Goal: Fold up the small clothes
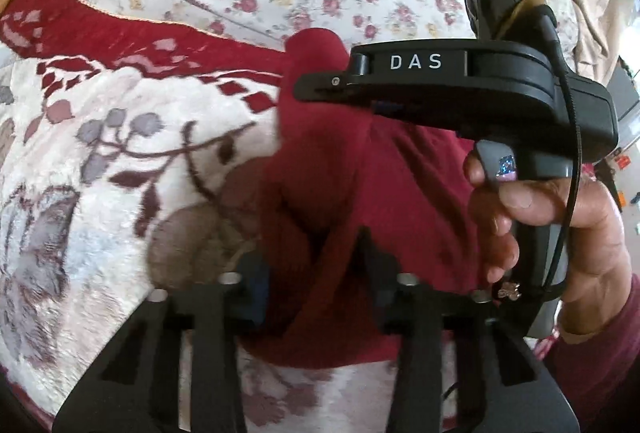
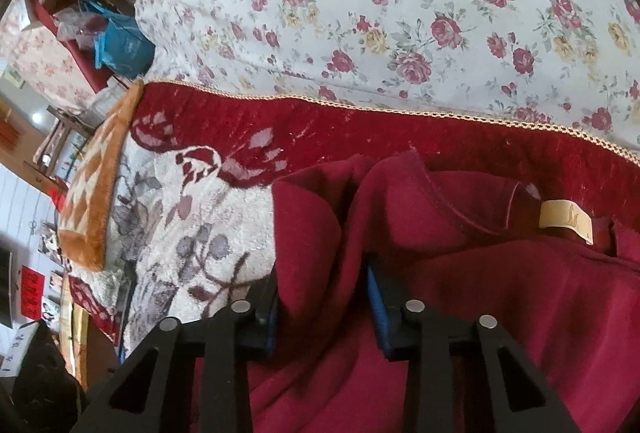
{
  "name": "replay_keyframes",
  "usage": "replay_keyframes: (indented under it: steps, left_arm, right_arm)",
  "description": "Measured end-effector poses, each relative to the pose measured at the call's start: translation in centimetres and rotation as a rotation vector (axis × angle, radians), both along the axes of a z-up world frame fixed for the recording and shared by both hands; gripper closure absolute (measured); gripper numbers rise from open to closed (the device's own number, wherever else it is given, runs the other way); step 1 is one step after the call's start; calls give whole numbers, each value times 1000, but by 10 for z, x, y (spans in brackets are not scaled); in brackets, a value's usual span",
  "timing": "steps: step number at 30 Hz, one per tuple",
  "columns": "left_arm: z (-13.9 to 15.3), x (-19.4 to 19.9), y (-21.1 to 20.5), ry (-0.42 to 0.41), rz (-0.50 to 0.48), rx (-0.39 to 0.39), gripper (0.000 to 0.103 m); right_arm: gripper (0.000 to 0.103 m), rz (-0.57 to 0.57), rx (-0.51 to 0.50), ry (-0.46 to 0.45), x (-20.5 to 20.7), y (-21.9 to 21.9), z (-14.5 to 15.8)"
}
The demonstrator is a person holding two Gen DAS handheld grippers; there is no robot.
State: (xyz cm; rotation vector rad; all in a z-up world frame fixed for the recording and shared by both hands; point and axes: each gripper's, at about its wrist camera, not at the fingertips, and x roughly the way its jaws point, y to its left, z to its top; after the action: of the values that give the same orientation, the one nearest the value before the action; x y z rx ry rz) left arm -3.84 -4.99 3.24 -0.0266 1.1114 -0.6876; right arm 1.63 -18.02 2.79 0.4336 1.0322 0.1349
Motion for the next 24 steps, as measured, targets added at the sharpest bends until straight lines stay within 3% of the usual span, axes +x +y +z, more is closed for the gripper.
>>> replay_keyframes:
  steps: [8, 18, 20, 21, 22, 24]
  left_arm:
    - [41, -24, -28, -66, -24, -44, 83]
    - [73, -62, -95, -126, -113, -34, 85]
    - [73, -68, -103, -134, -125, -13, 85]
    - [73, -70, -105, -137, -129, -5, 85]
    - [73, -74, -109, -144, -133, 8, 85]
    - [72, -78, -112, -150, -138, 24, 85]
  right_arm:
    - [78, -4, 22, -84, -37, -28, 38]
    - [81, -110, 133, -189, -118, -111, 68]
    - [56, -127, 203, -178, -131, -123, 60]
    - [27, -150, 254, -170, -137, -129, 54]
    - [19, -179, 319, -193, -144, -135, 47]
    - [19, -188, 391, -232, -146, -137, 40]
